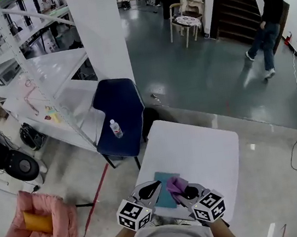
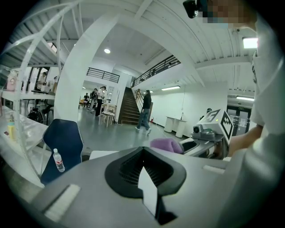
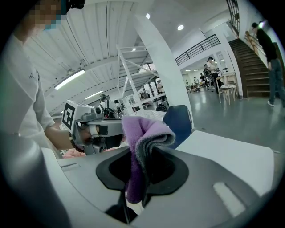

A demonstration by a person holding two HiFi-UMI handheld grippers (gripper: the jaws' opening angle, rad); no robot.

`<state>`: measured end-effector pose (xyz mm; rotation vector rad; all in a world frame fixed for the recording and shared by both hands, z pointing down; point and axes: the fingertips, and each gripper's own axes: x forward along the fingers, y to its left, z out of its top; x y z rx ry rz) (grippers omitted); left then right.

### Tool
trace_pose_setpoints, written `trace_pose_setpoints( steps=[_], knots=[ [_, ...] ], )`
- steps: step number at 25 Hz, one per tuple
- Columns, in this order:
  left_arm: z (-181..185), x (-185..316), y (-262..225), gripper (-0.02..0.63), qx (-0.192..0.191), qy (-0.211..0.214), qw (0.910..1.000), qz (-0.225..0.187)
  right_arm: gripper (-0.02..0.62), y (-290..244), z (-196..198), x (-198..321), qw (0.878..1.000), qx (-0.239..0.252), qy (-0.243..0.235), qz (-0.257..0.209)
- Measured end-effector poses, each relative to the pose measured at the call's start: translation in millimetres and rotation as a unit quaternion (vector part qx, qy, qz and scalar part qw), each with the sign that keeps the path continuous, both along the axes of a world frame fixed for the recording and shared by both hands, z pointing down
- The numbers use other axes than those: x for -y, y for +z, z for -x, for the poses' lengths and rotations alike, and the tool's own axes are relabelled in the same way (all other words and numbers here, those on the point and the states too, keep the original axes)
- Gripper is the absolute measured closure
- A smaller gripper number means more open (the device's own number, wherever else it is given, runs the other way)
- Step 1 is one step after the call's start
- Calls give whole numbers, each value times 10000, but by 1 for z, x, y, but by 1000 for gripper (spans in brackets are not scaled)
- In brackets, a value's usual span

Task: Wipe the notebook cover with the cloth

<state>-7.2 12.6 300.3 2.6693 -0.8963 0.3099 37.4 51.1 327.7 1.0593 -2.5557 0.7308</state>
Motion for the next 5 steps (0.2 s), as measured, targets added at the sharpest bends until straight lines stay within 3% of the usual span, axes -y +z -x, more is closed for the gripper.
trace_pose_setpoints(
  steps=[5],
  knots=[
    [4,0,-1,606,-3,1,10000,7,494,0,2,-1,10000,-6,9,20]
  ],
)
